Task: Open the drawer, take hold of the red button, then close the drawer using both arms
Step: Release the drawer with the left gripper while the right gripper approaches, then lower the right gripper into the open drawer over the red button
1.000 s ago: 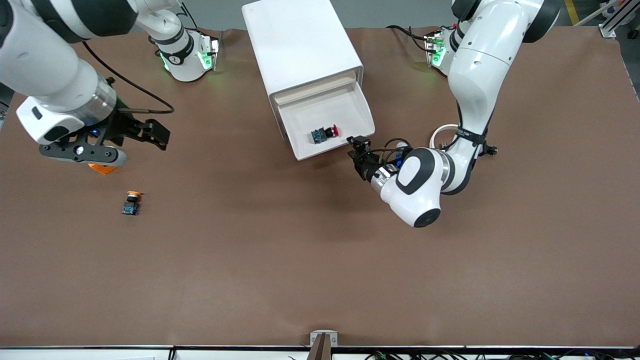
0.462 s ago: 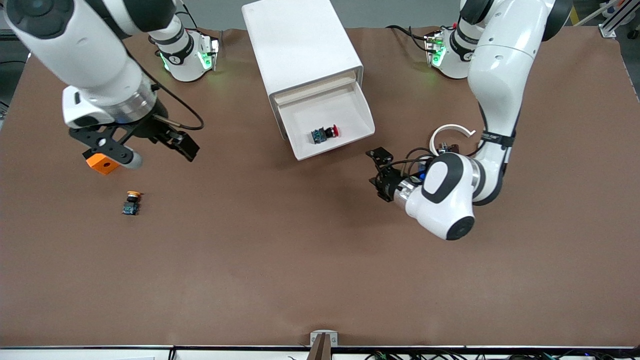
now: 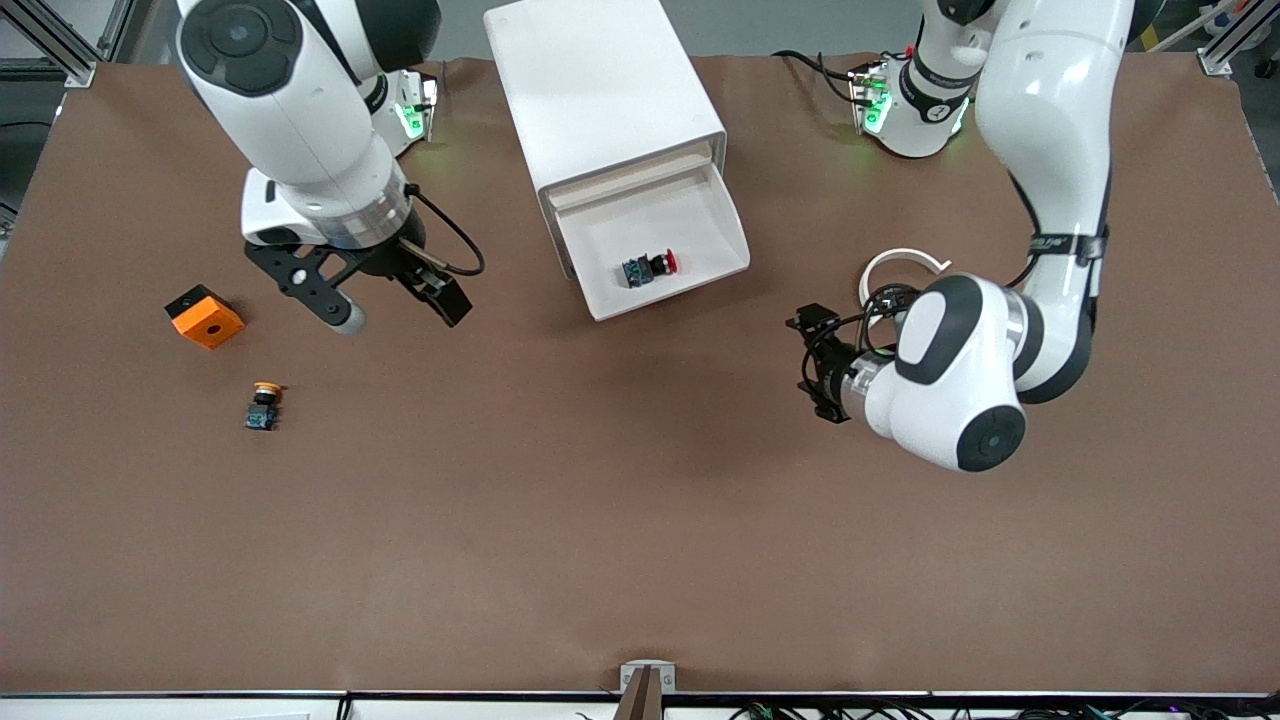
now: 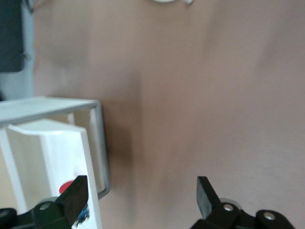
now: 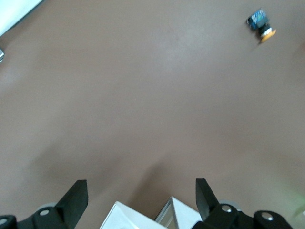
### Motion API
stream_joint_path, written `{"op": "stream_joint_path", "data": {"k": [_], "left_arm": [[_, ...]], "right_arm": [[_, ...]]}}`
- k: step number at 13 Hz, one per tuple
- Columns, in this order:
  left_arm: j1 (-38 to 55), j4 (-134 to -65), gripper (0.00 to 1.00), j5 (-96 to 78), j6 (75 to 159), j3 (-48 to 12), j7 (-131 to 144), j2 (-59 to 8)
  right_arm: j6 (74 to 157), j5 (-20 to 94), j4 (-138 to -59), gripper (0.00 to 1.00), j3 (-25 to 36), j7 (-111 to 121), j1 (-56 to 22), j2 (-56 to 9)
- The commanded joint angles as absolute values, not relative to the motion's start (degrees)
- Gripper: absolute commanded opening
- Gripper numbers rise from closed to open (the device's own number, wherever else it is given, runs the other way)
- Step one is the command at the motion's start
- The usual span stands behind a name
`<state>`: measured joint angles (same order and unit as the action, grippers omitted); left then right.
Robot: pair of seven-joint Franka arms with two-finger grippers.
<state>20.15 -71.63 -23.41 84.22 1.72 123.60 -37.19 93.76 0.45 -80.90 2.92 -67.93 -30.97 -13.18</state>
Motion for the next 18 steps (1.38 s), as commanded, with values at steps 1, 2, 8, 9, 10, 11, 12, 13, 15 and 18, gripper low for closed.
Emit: {"op": "stream_joint_path", "data": {"k": [1, 2, 8, 9, 10, 11, 12, 13, 15, 18], "left_arm": [[20.9, -72.6, 1.00, -15.7, 83.8, 1.7, 123.2, -31.3], [20.9, -72.6, 1.00, -12.9, 83.7, 1.7, 123.1, -29.6], [20.1, -72.7, 1.00, -3.4, 82.9, 2.1, 100.7, -23.9], [20.0, -72.6, 1.00, -1.9, 83.1, 2.0, 96.6, -23.6], [19.5, -72.6, 1.00, -1.5, 83.4, 2.1, 93.1, -23.6], [18.8, -72.6, 1.00, -1.1, 83.8, 2.1, 89.0, -23.6], [18.6, -72.7, 1.00, -0.1, 83.8, 1.9, 84.8, -23.6], [18.7, -72.8, 1.00, 0.9, 83.8, 1.9, 80.6, -23.6], [18.5, -73.4, 1.00, 1.7, 83.8, 1.8, 74.4, -22.6], [18.5, -73.6, 1.00, 1.8, 83.8, 1.8, 68.1, -22.6]], "right_arm": [[93.6, 1.9, -80.1, 1.00, 3.5, -71.7, -32.6, -13.6], [93.7, 1.8, -80.1, 1.00, 3.5, -74.4, -33.5, -13.9], [100.3, 1.1, -79.9, 1.00, 3.5, -101.7, -38.4, -18.6], [101.1, 1.7, -79.9, 1.00, 3.4, -103.0, -38.9, -19.2], [101.5, 2.1, -79.9, 1.00, 3.4, -103.1, -40.2, -20.0], [102.8, 2.8, -80.0, 1.00, 3.4, -103.1, -41.0, -20.6], [103.9, 3.3, -80.2, 1.00, 3.4, -103.1, -41.9, -21.5], [104.1, 3.4, -80.2, 1.00, 3.4, -103.1, -42.9, -22.5], [104.7, 3.8, -80.2, 1.00, 3.3, -103.2, -44.3, -24.2], [106.2, 8.0, -80.8, 1.00, 3.4, -103.3, -44.8, -25.6]]}}
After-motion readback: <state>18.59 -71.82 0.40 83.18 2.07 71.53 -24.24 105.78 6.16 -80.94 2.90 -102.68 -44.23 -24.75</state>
